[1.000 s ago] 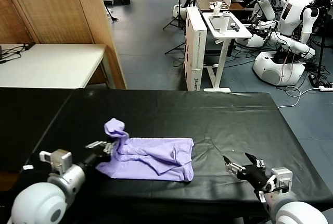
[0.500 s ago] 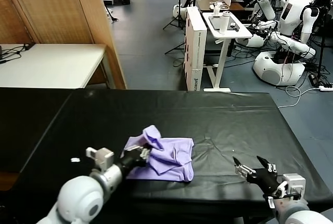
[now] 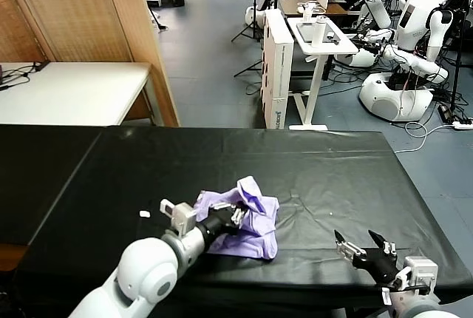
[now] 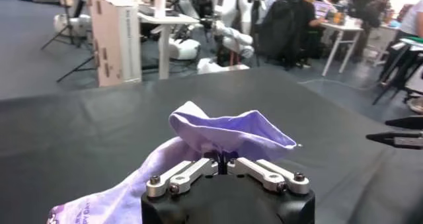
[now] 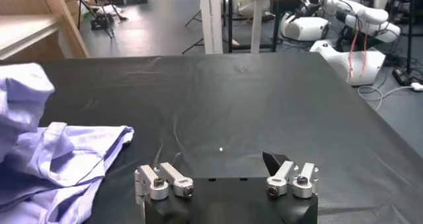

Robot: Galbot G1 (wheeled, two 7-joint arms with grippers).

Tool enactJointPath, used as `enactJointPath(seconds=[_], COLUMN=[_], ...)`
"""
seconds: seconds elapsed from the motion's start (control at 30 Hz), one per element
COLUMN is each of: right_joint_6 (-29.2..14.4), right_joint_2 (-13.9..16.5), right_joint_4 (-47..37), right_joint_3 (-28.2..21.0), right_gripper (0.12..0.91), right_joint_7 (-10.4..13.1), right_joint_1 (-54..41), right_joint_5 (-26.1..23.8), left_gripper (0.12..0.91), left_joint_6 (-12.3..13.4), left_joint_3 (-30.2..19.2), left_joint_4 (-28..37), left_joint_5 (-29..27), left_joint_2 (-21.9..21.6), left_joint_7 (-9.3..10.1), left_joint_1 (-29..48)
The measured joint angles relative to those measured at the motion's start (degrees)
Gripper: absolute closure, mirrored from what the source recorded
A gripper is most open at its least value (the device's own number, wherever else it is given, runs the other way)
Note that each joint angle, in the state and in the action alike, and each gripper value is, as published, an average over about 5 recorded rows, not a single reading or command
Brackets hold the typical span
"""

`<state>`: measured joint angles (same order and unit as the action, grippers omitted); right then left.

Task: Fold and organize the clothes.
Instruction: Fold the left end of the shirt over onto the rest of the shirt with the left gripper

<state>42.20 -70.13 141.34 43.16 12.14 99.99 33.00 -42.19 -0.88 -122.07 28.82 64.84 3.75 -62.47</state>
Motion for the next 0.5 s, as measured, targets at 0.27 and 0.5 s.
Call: enactJointPath(seconds=[0.27, 0.5], right_joint_6=[0.0, 0.0], right_joint_2=[-0.4, -0.2], right_joint_4=[0.2, 0.2], right_joint_3=[-0.5, -0.5], right_gripper=[0.118, 0.118], right_joint_7=[0.0, 0.0], right_joint_1=[0.2, 0.2], right_joint_5=[-0.2, -0.1], left_gripper=[0.855, 0.852], left_joint_6=[0.0, 0.0], left_joint_3=[-1.4, -2.2], left_joint_4=[2.4, 2.5], left_joint_5=[-3.0, -3.5], left_joint_2=[1.5, 2.3], left_joint_7=[0.27, 0.06], left_joint_1=[-0.5, -1.1])
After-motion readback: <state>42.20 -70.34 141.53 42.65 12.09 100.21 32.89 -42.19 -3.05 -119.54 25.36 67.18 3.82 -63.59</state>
